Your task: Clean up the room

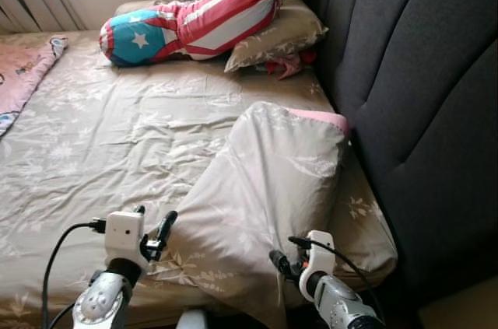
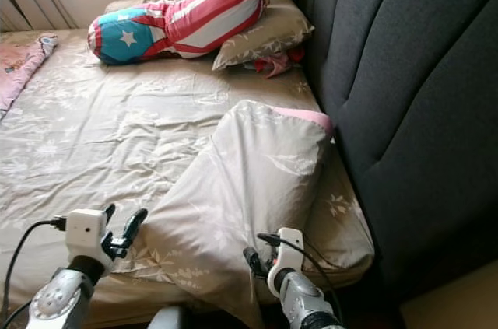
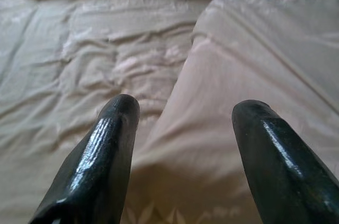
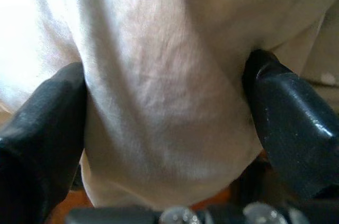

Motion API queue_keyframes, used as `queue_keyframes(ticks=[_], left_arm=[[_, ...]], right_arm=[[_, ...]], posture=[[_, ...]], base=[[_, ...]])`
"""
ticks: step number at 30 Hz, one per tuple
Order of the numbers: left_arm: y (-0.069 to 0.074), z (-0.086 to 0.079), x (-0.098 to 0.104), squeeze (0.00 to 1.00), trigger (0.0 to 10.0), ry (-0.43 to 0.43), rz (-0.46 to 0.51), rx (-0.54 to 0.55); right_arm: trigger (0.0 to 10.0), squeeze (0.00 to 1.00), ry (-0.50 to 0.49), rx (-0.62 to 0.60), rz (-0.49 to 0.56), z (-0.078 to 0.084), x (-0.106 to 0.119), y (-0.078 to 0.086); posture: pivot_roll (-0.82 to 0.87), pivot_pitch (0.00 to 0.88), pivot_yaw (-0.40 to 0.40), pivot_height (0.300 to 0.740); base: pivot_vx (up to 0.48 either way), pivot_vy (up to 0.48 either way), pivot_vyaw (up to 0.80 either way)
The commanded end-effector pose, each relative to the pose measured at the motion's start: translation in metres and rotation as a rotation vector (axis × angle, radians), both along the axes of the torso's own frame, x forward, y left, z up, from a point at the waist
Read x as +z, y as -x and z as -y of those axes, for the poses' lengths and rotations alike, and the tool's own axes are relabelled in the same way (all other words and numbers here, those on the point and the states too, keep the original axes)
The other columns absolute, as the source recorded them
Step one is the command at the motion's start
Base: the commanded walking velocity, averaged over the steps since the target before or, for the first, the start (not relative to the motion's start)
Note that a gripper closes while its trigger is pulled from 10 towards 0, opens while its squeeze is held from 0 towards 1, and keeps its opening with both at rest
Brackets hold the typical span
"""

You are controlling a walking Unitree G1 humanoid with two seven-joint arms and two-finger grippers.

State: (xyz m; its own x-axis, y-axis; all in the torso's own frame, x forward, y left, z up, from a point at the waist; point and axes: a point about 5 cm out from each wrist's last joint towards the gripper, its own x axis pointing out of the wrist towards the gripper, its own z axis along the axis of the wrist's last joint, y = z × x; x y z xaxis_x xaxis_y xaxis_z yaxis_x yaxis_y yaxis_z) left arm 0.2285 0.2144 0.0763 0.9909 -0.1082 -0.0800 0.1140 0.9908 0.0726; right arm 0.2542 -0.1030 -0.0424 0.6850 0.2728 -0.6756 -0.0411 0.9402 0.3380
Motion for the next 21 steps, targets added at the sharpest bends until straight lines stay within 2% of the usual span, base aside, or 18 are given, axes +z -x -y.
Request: queue_keyframes(ticks=[1,6,11,12,13,21], left_arm=[[0.004,0.001,0.000,0.00,10.0,0.008,-0.025,-0.008],[0.010,0.002,0.006,0.00,10.0,0.011,-0.040,-0.007],[0.014,0.001,0.012,0.00,10.0,0.008,-0.044,-0.001],[0.015,0.000,0.012,0.00,10.0,0.006,-0.045,0.000],[0.015,0.000,0.012,0.00,10.0,0.005,-0.045,0.002],[0.017,0.000,0.014,0.00,10.0,0.005,-0.062,0.009]], right_arm=[[10.0,0.00,0.036,0.003,-0.095,0.001,-0.014,0.018],[10.0,0.00,0.057,-0.009,-0.126,0.004,-0.019,0.026],[10.0,0.00,0.015,-0.023,-0.113,-0.002,-0.018,0.025],[8.6,0.00,-0.002,-0.017,-0.100,-0.005,-0.017,0.024],[0.0,0.00,-0.015,-0.017,-0.090,-0.006,-0.015,0.022],[0.0,0.00,-0.030,-0.016,-0.059,-0.010,-0.011,0.016]], posture=[[0.20,0.208,0.007,0.661],[0.21,0.232,0.010,0.661],[0.22,0.245,0.011,0.661],[0.22,0.249,0.011,0.661],[0.22,0.249,0.011,0.661],[0.21,0.243,0.009,0.661]], base=[[0.000,0.000,0.00],[0.000,0.000,0.00],[0.000,0.000,0.00],[0.000,0.000,0.00],[0.000,0.000,0.00],[0.000,0.000,0.00]])
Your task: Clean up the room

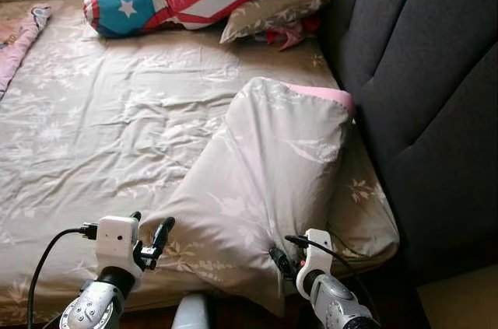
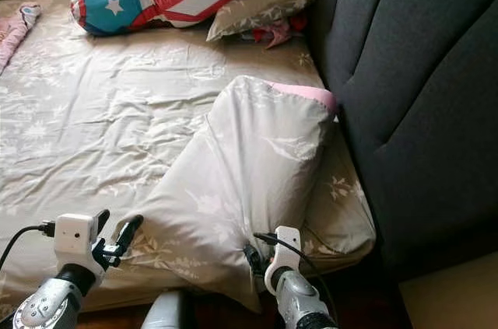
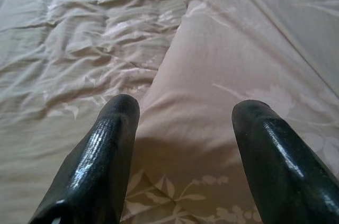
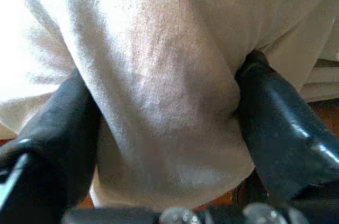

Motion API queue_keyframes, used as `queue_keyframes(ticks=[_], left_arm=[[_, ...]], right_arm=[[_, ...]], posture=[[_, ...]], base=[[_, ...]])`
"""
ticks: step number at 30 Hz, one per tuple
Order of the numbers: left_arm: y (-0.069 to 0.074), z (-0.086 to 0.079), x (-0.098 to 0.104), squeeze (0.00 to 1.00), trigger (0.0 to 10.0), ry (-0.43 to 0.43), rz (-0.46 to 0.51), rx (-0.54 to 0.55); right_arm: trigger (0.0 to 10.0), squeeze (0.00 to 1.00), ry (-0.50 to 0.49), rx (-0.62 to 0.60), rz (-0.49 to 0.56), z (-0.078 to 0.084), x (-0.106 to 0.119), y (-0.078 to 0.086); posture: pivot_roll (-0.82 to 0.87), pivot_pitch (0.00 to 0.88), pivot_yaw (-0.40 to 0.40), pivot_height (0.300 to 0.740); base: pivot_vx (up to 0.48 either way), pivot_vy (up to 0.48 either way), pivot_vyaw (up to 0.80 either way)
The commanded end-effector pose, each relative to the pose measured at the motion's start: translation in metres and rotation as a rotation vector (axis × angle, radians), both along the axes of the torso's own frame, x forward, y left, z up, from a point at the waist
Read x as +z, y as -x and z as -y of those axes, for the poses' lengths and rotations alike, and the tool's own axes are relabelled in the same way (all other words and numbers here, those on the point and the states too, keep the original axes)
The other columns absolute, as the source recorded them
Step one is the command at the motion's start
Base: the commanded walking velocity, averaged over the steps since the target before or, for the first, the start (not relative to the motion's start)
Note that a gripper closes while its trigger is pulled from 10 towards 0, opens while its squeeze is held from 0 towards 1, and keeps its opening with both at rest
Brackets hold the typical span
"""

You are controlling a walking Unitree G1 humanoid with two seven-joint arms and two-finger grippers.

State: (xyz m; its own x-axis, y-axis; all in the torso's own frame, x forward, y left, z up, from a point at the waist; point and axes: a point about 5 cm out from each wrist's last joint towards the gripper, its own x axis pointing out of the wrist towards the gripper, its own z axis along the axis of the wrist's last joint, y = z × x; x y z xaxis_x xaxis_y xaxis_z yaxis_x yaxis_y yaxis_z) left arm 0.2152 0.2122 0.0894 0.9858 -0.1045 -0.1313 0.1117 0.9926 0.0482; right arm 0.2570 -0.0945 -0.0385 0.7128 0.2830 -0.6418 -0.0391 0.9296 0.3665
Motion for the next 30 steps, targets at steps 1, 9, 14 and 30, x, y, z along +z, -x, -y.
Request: queue_keyframes(ticks=[1,9,14,30], left_arm=[[0.003,-0.002,0.001,0.00,10.0,-0.013,-0.010,0.003],[0.001,0.002,-0.001,0.00,10.0,-0.009,-0.018,-0.003],[0.000,0.004,-0.002,0.00,10.0,-0.007,-0.023,-0.006],[-0.015,0.007,-0.004,0.00,10.0,0.001,-0.005,-0.001]], right_arm=[[0.0,0.00,-0.001,-0.001,-0.094,-0.001,-0.014,0.019],[0.0,0.00,0.029,0.002,-0.104,0.006,-0.019,0.024],[0.0,0.00,0.049,0.006,-0.099,0.009,-0.019,0.024],[0.0,0.00,0.073,-0.032,-0.074,0.022,-0.015,0.017]], posture=[[0.21,0.243,0.009,0.661],[0.20,0.231,0.008,0.661],[0.20,0.222,0.004,0.661],[0.18,0.157,-0.014,0.661]], base=[[0.000,0.000,0.00],[0.000,0.000,0.00],[0.000,0.000,0.00],[0.000,0.000,0.00]])
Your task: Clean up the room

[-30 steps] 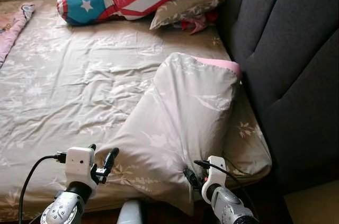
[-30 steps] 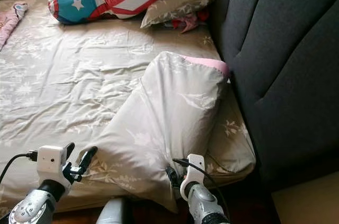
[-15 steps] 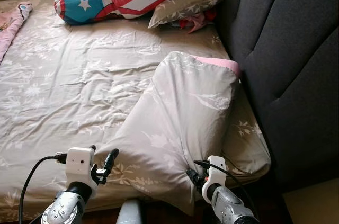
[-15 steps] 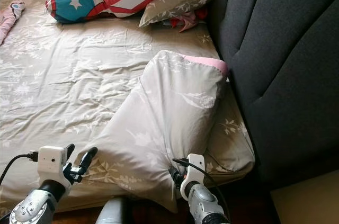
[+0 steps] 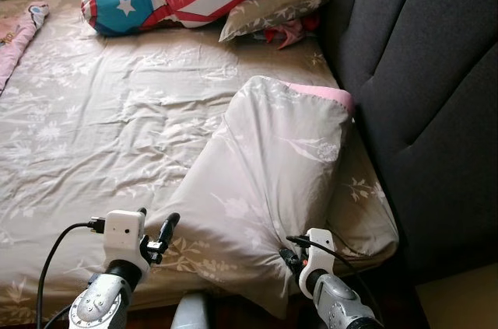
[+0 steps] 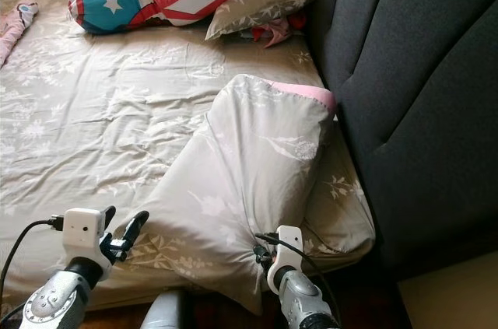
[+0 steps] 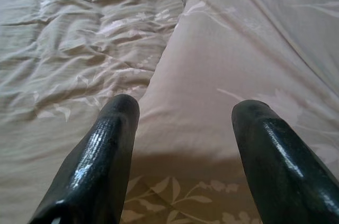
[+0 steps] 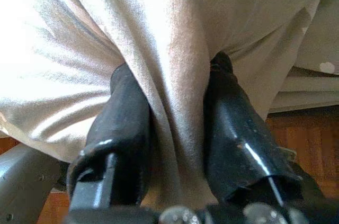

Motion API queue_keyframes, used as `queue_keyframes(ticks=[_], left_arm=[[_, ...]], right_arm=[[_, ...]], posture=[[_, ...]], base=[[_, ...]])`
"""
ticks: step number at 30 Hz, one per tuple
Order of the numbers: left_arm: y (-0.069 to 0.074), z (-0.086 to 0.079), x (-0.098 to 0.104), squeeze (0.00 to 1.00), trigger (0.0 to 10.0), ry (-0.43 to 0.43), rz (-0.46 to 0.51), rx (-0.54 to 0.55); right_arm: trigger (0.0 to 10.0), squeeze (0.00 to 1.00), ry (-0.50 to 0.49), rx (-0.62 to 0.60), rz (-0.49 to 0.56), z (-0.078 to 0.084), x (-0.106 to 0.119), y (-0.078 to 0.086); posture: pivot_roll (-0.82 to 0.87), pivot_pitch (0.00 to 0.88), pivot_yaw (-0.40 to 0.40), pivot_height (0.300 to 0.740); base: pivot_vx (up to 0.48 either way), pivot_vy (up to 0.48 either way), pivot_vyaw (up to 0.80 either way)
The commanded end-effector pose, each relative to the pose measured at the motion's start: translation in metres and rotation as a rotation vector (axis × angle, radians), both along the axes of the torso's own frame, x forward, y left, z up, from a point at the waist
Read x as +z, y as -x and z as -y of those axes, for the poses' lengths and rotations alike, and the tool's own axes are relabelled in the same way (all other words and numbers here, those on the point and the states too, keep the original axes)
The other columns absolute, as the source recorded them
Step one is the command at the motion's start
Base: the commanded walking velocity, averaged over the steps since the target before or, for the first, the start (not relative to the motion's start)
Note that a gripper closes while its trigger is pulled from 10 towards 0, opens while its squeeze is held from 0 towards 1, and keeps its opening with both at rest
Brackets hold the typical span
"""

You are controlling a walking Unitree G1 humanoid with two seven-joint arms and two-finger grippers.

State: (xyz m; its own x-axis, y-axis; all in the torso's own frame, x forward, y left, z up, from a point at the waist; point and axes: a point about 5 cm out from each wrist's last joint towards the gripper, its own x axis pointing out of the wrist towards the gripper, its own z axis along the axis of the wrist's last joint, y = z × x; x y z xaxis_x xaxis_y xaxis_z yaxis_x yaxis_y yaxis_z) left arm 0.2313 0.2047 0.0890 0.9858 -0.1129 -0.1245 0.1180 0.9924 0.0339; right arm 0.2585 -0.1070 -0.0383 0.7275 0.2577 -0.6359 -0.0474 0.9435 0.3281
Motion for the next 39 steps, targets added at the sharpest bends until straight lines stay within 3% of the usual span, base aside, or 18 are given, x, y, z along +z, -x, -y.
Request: queue_keyframes(ticks=[1,6,17,23,25,31,36,39], left_arm=[[0.000,-0.001,-0.004,0.00,10.0,-0.013,-0.008,0.006],[-0.008,0.000,-0.005,0.00,10.0,-0.011,0.003,0.008],[-0.021,-0.001,-0.008,0.00,10.0,0.006,0.029,0.036],[-0.025,-0.002,-0.010,0.00,10.0,0.014,0.039,0.045],[-0.027,-0.003,-0.010,0.00,10.0,0.015,0.042,0.048],[-0.028,-0.003,-0.011,0.00,10.0,0.020,0.049,0.050],[-0.025,-0.002,-0.015,0.00,10.0,0.023,0.044,0.049],[-0.024,-0.001,-0.017,0.00,10.0,0.023,0.038,0.046]], right_arm=[[0.0,0.00,0.034,-0.038,-0.094,0.011,-0.015,0.017],[0.0,0.00,0.048,-0.066,-0.080,0.018,-0.012,0.012],[0.0,0.00,0.176,-0.244,-0.037,0.068,0.002,-0.005],[0.0,0.00,0.285,-0.379,0.093,0.116,0.037,-0.035],[0.0,0.00,0.349,-0.436,0.168,0.142,0.062,-0.049],[0.0,0.00,0.463,-0.620,0.268,0.202,0.108,-0.059],[0.0,0.00,0.503,-0.667,0.242,0.218,0.110,-0.051],[0.0,0.00,0.490,-0.630,0.186,0.211,0.096,-0.045]], posture=[[0.18,0.154,-0.015,0.661],[0.17,0.113,-0.022,0.661],[0.14,0.042,-0.036,0.661],[0.12,0.022,-0.038,0.661],[0.11,0.013,-0.038,0.661],[0.11,0.009,-0.041,0.661],[0.10,0.012,-0.041,0.661],[0.10,0.020,-0.039,0.661]], base=[[0.000,0.000,0.00],[0.000,0.000,0.00],[0.000,0.000,0.00],[0.000,0.000,0.00],[0.000,0.000,0.00],[0.000,0.000,0.00],[0.000,0.000,0.00],[0.000,0.000,0.00]])
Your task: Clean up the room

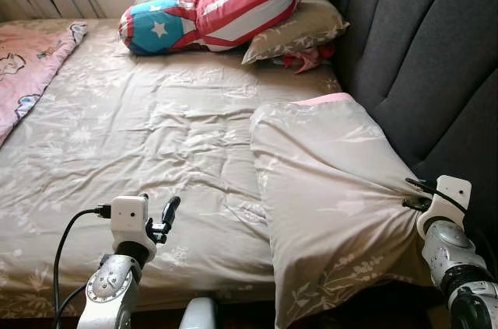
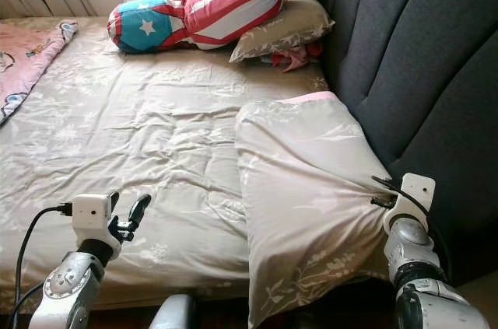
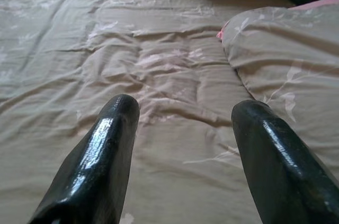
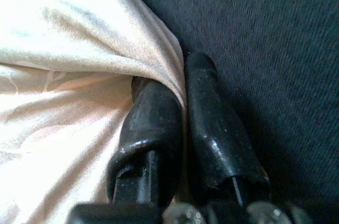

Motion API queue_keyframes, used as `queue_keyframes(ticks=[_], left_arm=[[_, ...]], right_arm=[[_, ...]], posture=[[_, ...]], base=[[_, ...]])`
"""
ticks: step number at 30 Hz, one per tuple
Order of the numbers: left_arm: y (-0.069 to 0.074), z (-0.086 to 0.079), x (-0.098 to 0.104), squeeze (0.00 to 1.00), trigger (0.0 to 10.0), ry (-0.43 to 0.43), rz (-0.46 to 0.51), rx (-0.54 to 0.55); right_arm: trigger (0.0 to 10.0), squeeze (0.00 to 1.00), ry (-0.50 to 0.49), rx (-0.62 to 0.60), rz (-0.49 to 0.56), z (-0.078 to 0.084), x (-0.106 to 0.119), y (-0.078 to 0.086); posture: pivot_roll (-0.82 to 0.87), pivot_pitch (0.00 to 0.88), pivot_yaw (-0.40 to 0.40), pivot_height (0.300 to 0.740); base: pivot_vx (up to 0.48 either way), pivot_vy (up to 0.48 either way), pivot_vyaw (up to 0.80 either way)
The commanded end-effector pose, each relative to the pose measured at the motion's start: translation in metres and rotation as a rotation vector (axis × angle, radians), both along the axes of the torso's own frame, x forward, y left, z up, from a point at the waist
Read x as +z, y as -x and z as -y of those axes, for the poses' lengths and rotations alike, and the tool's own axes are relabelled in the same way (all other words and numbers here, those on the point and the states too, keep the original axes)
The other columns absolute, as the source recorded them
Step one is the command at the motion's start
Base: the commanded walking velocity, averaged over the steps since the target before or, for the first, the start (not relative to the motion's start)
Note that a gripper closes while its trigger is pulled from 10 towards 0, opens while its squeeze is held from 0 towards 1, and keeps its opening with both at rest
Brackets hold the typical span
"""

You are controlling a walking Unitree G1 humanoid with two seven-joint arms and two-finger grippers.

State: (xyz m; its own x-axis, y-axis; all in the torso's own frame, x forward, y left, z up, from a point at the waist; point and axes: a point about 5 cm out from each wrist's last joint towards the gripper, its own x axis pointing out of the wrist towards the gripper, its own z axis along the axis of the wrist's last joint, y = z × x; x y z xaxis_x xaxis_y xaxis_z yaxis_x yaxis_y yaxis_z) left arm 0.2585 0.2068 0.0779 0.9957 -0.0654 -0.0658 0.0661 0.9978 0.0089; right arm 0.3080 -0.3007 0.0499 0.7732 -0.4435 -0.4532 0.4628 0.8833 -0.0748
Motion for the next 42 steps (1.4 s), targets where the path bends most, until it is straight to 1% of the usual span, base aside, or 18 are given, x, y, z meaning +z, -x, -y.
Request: queue_keyframes(ticks=[1,6,7,8,9,14,21,23,27,31,32,33,34,35,36,39,41,42], left_arm=[[0.003,0.001,-0.007,0.00,10.0,-0.009,-0.022,-0.006],[0.005,0.000,-0.009,0.00,10.0,-0.012,-0.032,-0.003],[0.006,-0.001,-0.010,0.00,10.0,-0.013,-0.036,-0.002],[0.007,-0.001,-0.010,0.00,10.0,-0.013,-0.037,-0.001],[0.007,-0.001,-0.010,0.00,10.0,-0.014,-0.037,-0.001],[0.007,0.000,-0.012,0.00,10.0,-0.010,-0.043,-0.001],[0.007,0.002,-0.014,0.00,10.0,-0.004,-0.047,0.001],[0.007,0.002,-0.015,0.00,10.0,-0.004,-0.047,0.004],[0.008,0.000,-0.016,0.00,10.0,-0.002,-0.051,0.011],[0.009,0.000,-0.021,0.00,10.0,0.014,-0.064,0.027],[0.009,0.000,-0.022,0.00,10.0,0.015,-0.065,0.029],[0.010,-0.001,-0.023,0.00,10.0,0.020,-0.070,0.038],[0.011,-0.003,-0.026,0.00,10.0,0.032,-0.080,0.052],[0.013,-0.006,-0.032,0.00,10.0,0.053,-0.099,0.078],[0.013,-0.006,-0.034,0.00,10.0,0.061,-0.107,0.086],[0.021,-0.011,-0.053,0.00,10.0,0.085,-0.183,0.127],[0.023,-0.012,-0.058,0.00,10.0,0.086,-0.200,0.132],[0.028,-0.014,-0.071,0.00,10.0,0.076,-0.259,0.136]], right_arm=[[0.0,0.00,0.021,-0.059,0.003,0.012,0.000,0.007],[0.0,0.00,-0.051,-0.068,-0.058,-0.002,-0.023,0.019],[2.9,0.00,-0.074,-0.061,-0.090,-0.008,-0.032,0.024],[2.9,0.00,-0.080,-0.057,-0.100,-0.010,-0.034,0.025],[10.0,0.00,-0.080,-0.045,-0.109,-0.013,-0.036,0.026],[10.0,0.00,-0.097,-0.017,-0.131,-0.026,-0.045,0.028],[10.0,0.00,-0.103,-0.005,-0.111,-0.030,-0.046,0.027],[10.0,1.00,-0.085,0.001,-0.079,-0.029,-0.042,0.024],[10.0,1.00,-0.052,0.019,-0.022,-0.029,-0.033,0.017],[10.0,1.00,-0.011,0.097,0.136,-0.035,-0.015,0.004],[10.0,1.00,-0.004,0.107,0.145,-0.036,-0.014,0.003],[10.0,0.94,-0.018,0.135,0.167,-0.041,-0.013,0.001],[10.0,0.44,-0.052,0.182,0.190,-0.048,-0.013,0.000],[10.0,0.00,-0.105,0.271,0.207,-0.063,-0.016,-0.002],[10.0,0.00,-0.121,0.303,0.203,-0.068,-0.019,-0.001],[10.0,0.00,-0.109,0.413,0.088,-0.088,-0.047,0.020],[10.0,0.00,-0.096,0.424,0.061,-0.090,-0.053,0.026],[10.0,0.00,-0.117,0.397,0.026,-0.093,-0.064,0.036]], posture=[[0.10,0.024,-0.039,0.661],[0.10,0.031,-0.038,0.661],[0.10,0.031,-0.038,0.661],[0.10,0.031,-0.038,0.661],[0.10,0.033,-0.040,0.661],[0.10,0.030,-0.043,0.661],[0.11,0.029,-0.047,0.661],[0.11,0.029,-0.047,0.661],[0.10,0.030,-0.048,0.661],[0.09,0.028,-0.048,0.661],[0.09,0.028,-0.048,0.661],[0.09,0.025,-0.048,0.661],[0.08,0.022,-0.051,0.661],[0.08,0.020,-0.052,0.661],[0.08,0.015,-0.055,0.661],[0.07,0.013,-0.062,0.661],[0.07,0.013,-0.062,0.661],[0.06,0.008,-0.058,0.671]], base=[[0.000,0.000,0.00],[0.000,0.000,0.00],[0.000,0.000,0.00],[0.000,0.000,0.00],[0.000,0.000,0.00],[0.000,0.000,0.00],[0.000,0.000,0.00],[0.000,0.000,0.00],[0.000,0.000,0.00],[0.000,0.000,0.00],[0.000,0.000,0.00],[0.000,0.000,0.00],[0.000,0.000,0.00],[0.000,0.000,0.00],[0.000,0.000,0.00],[0.000,0.000,0.00],[0.000,0.000,0.00],[0.000,0.000,0.00]])
